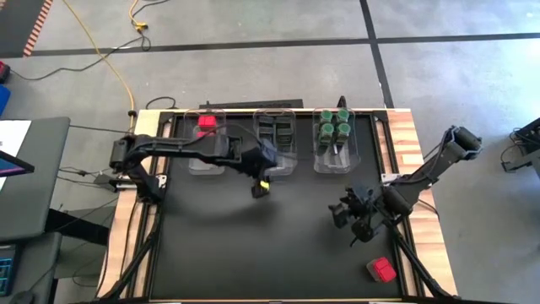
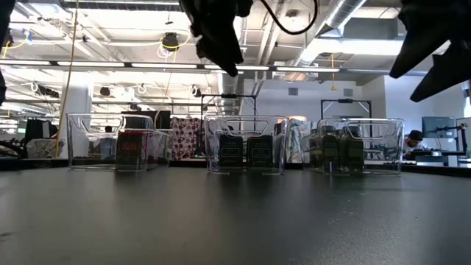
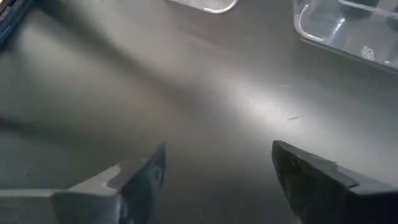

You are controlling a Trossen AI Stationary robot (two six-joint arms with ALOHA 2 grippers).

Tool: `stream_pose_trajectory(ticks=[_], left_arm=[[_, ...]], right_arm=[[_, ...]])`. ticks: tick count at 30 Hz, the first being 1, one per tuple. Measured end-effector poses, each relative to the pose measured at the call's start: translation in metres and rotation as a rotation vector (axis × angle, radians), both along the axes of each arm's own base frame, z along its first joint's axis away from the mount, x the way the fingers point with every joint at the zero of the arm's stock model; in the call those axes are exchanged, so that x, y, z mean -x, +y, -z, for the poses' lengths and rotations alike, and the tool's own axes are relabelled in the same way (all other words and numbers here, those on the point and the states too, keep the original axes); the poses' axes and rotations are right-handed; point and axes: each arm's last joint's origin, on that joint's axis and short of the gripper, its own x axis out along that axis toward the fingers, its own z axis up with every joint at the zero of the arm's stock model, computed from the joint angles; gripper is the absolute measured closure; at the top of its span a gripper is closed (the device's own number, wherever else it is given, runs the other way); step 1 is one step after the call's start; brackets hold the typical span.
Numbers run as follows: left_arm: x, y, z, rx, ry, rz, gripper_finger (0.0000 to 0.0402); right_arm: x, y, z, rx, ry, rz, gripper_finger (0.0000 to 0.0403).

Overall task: Sort spices by type
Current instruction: Put the red seasoning can into the left transparent bin

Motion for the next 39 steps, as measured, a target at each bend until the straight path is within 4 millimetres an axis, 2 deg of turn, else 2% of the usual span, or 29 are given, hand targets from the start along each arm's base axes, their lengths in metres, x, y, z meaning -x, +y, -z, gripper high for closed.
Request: stream_pose_trajectory(ticks=[4,8,15,19,26,34,39], left_arm=[[0.002,-0.024,0.002,0.045,0.027,0.007,0.0173],[0.004,-0.048,0.002,0.057,0.024,0.025,0.0173],[0.01,-0.09,0.002,0.032,0.012,0.041,0.0173],[0.014,-0.107,0.003,0.041,0.006,0.037,0.0173],[0.016,-0.122,0.001,0.072,-0.023,0.041,0.0173],[0.017,-0.127,0.0,0.082,-0.036,0.027,0.0173],[0.016,-0.127,0.0,0.086,-0.047,0.024,0.0173]], right_arm=[[0.002,0.004,0.0,-0.025,-0.015,0.003,0.006],[0.005,0.009,0.0,-0.071,-0.036,0.015,0.0044],[0.004,0.02,0.0,-0.254,0.046,-0.071,0.0045],[0.001,0.028,-0.009,-0.335,0.126,-0.146,0.0054],[0.001,0.042,-0.018,-0.374,0.485,-0.156,0.0064],[0.01,0.077,0.004,-0.507,0.778,-0.153,0.0064],[0.02,0.089,0.007,-0.562,0.853,-0.16,0.0065]])
